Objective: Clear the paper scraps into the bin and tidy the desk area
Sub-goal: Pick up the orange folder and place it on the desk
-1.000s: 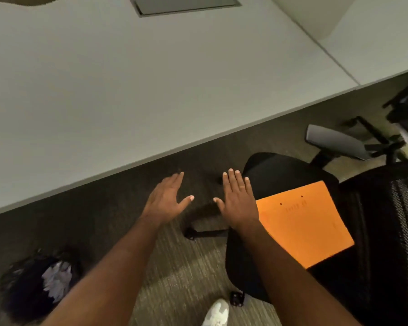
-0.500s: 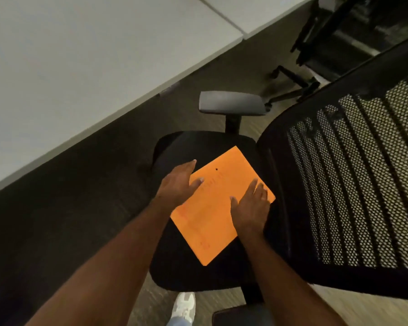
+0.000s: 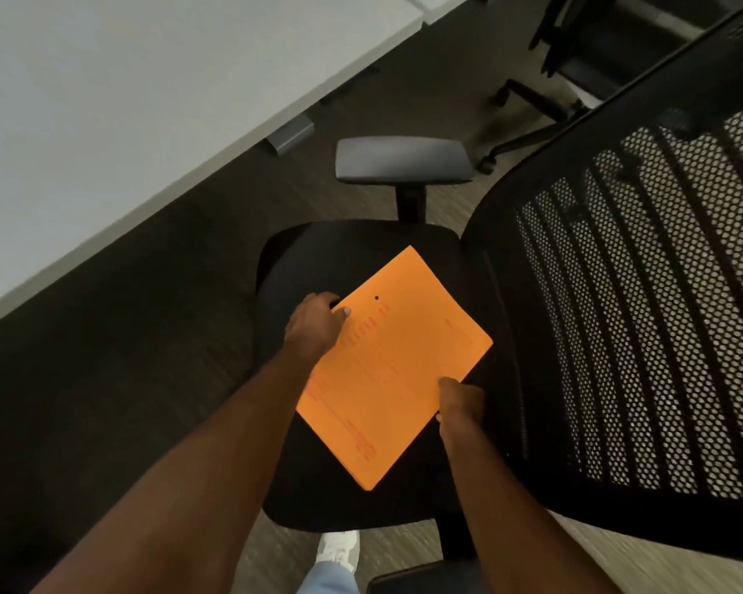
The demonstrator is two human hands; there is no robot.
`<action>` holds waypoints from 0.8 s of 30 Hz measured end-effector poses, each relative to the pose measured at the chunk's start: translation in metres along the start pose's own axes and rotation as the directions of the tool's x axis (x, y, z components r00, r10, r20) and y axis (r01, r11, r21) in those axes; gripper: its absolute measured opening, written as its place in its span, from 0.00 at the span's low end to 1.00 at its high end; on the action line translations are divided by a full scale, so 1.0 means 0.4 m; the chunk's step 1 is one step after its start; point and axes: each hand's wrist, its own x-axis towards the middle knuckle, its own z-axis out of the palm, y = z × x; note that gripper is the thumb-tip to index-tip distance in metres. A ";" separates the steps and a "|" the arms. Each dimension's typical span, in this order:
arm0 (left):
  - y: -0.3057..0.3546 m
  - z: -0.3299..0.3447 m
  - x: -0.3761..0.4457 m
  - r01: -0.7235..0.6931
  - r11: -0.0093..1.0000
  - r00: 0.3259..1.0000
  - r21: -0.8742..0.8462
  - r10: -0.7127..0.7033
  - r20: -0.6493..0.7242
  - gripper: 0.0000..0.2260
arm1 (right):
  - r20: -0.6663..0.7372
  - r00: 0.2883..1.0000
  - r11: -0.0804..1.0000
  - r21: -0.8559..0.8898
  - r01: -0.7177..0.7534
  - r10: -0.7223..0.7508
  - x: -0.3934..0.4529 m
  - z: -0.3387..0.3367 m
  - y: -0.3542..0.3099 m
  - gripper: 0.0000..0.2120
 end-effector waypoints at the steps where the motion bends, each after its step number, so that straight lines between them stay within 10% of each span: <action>1: -0.004 0.004 -0.002 0.003 0.999 1.000 -0.045 -0.002 0.013 0.15 | -0.009 1.000 1.000 0.011 0.008 -0.008 0.007 -0.001 0.003 0.13; 6: -0.052 -0.002 -0.023 0.017 0.974 1.000 -0.227 -0.017 0.002 0.05 | -0.040 0.987 0.988 0.002 0.154 -0.153 -0.008 0.003 0.022 0.03; 14: -0.178 -0.111 -0.119 0.000 0.896 0.975 -0.445 -0.099 -0.199 0.06 | -0.058 0.921 0.899 0.203 0.388 -0.384 -0.130 0.070 -0.049 0.13; 24: -0.358 -0.405 -0.344 -0.005 0.777 0.847 -0.629 -0.332 -0.416 0.05 | 0.183 0.695 0.714 0.290 0.637 -0.695 -0.447 0.209 -0.192 0.10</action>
